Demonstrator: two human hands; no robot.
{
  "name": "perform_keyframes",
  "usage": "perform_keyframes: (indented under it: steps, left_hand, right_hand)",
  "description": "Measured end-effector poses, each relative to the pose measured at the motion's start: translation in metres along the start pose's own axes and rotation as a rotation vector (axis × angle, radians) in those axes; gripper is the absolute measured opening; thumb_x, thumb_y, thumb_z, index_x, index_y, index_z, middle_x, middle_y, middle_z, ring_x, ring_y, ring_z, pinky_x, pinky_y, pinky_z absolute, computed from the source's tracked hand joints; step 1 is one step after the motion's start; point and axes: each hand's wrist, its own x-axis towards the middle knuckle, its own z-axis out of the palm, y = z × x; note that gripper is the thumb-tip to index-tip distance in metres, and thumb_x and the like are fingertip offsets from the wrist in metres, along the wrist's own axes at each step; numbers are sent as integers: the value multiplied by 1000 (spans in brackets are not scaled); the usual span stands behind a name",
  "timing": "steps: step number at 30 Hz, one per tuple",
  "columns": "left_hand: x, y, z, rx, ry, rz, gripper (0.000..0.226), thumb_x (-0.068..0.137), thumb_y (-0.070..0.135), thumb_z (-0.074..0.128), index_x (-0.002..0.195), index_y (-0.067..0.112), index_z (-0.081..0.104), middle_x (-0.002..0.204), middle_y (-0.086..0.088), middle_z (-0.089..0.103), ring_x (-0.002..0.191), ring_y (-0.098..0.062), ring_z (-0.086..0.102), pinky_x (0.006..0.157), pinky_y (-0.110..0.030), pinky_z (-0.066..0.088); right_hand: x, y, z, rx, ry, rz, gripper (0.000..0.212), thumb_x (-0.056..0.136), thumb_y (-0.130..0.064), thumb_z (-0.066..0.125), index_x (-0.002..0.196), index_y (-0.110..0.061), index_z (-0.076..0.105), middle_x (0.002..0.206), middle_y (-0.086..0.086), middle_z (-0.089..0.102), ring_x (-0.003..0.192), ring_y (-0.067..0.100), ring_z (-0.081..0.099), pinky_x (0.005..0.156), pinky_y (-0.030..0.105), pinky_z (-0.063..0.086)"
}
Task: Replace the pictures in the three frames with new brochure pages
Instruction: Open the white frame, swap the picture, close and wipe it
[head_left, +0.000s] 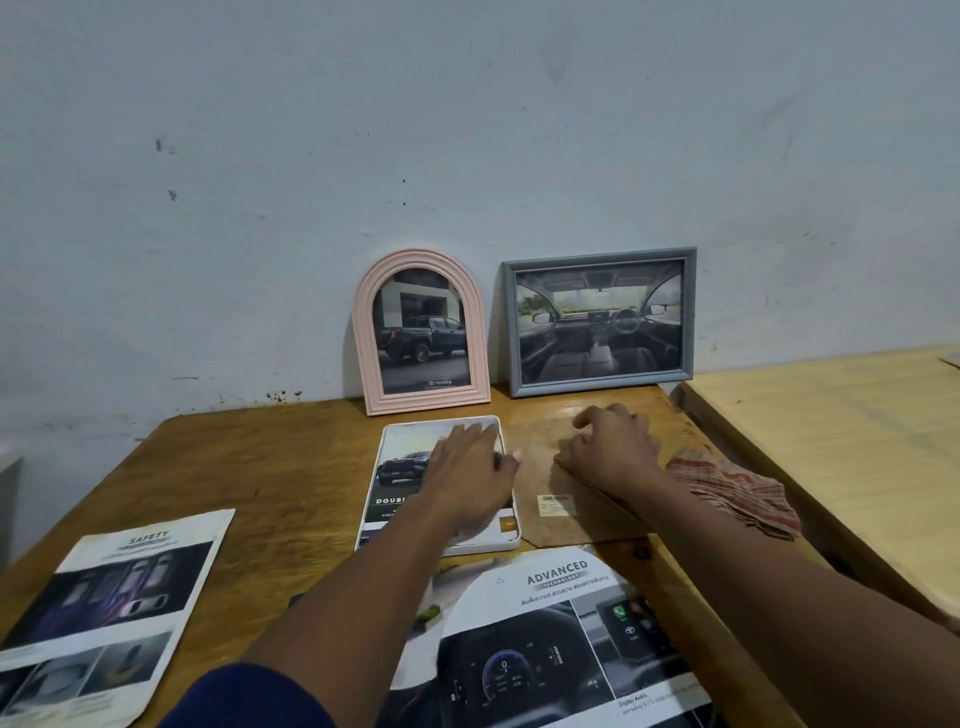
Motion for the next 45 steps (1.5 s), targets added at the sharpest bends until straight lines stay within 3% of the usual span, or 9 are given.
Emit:
perform_keyframes:
  steps: [8, 14, 23, 29, 31, 34, 37, 40, 45]
  left_hand:
    - [-27, -96, -20, -42, 113, -184, 64, 105, 54, 34, 159, 22, 25, 166, -5, 26, 154, -28, 17, 124, -51, 19]
    - [-45, -118, -16, -95, 136, -220, 67, 104, 59, 25, 160, 22, 24, 167, -3, 24, 155, -25, 11, 124, -50, 17]
    - [-46, -116, -14, -68, 170, -189, 69, 104, 60, 23, 161, 23, 19, 168, -3, 21, 156, -23, 9, 125, -48, 15]
    - [-46, -111, -26, -154, 204, -189, 68, 102, 64, 22, 160, 28, 20, 164, -4, 30, 154, -27, 18, 122, -54, 22]
    - [-45, -111, -32, -198, 206, -190, 71, 97, 74, 20, 156, 35, 24, 158, -4, 41, 149, -31, 31, 115, -58, 33]
    - [-47, -103, -41, -438, 209, -211, 71, 88, 80, 33, 149, 45, 28, 143, 1, 56, 127, -26, 56, 98, -55, 51]
    - [-52, -84, -56, -639, 271, -202, 68, 90, 53, 59, 151, 39, 31, 127, -2, 66, 111, -22, 65, 91, -50, 57]
    - [-58, -72, -69, -633, 346, -217, 62, 95, 38, 66, 150, 26, 40, 120, -12, 67, 103, -23, 66, 79, -37, 57]
    - [-86, -64, -83, -594, 257, -205, 44, 91, 29, 75, 128, 20, 55, 100, -5, 69, 85, -14, 68, 65, -28, 54]
  right_hand:
    - [-7, -71, 47, -82, -215, -270, 68, 95, -46, 59, 153, -28, 28, 160, 3, 32, 148, 27, 24, 117, 55, 22]
    - [-3, -77, 65, -177, -210, -310, 72, 97, -51, 52, 156, -24, 20, 163, 7, 26, 154, 26, 8, 118, 58, 12]
    - [-8, -87, 63, -42, 3, -392, 74, 90, -34, 69, 151, -30, 28, 153, -1, 42, 143, 23, 31, 113, 51, 25]
    - [-10, -97, 52, 383, 56, -380, 66, 88, -7, 71, 143, -29, 43, 141, 0, 52, 125, 20, 54, 102, 39, 51]
    - [-12, -102, 41, 552, 48, -312, 62, 89, -5, 69, 141, -30, 45, 132, -3, 55, 109, 13, 60, 81, 31, 61]
    - [-17, -106, 20, 704, 16, -269, 58, 91, -3, 67, 141, -24, 47, 124, -8, 51, 92, 7, 58, 57, 16, 56]
    - [-24, -105, 1, 808, -16, -214, 59, 90, -4, 69, 142, -20, 47, 132, -3, 53, 103, 12, 58, 71, 25, 60]
    - [-35, -100, -16, 869, -90, -169, 58, 89, -5, 70, 141, -19, 48, 135, 2, 52, 99, 16, 62, 65, 23, 58]
    - [-62, -73, -36, 654, -343, -131, 61, 84, -7, 75, 138, -18, 47, 126, 9, 58, 101, 24, 64, 78, 36, 59]
